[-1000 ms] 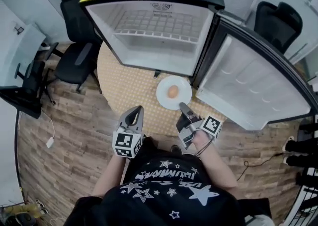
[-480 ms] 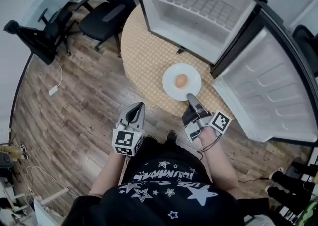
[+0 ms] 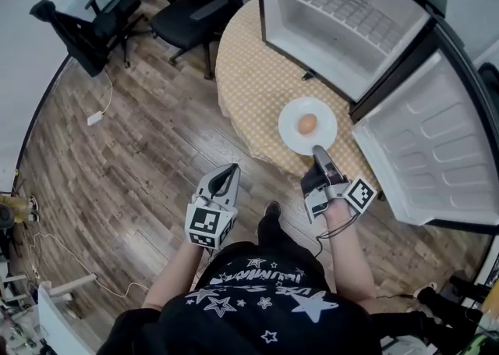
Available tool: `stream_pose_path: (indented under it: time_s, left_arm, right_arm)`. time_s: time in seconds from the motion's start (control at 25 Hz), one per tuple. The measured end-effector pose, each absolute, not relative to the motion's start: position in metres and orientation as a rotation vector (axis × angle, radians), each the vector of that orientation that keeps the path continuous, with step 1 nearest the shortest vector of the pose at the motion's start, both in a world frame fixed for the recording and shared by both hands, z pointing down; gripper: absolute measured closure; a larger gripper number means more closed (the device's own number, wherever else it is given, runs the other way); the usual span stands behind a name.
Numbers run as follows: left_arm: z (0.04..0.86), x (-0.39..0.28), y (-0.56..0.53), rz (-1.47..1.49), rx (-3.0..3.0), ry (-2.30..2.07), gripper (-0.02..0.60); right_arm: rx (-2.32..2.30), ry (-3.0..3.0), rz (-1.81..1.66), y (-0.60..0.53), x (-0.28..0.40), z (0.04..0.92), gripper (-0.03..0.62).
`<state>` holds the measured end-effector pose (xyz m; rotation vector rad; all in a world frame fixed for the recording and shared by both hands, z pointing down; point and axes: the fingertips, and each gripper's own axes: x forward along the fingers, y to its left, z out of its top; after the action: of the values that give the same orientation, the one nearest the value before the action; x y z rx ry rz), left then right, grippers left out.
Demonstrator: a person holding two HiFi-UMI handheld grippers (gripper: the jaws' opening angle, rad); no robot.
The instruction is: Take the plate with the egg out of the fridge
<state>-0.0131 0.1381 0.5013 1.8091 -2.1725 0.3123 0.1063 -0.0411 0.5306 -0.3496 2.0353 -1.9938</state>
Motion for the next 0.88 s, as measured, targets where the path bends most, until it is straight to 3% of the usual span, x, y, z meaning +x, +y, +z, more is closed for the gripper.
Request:
stream_pose_path:
  time_s: [0.88]
  left_arm:
    - [0.469,0.085,0.261,0.22,1.852,-2.24,0.574]
  right_arm:
    - [-0.342,2.063,-1.948,0.079,0.21,0.5,0.556]
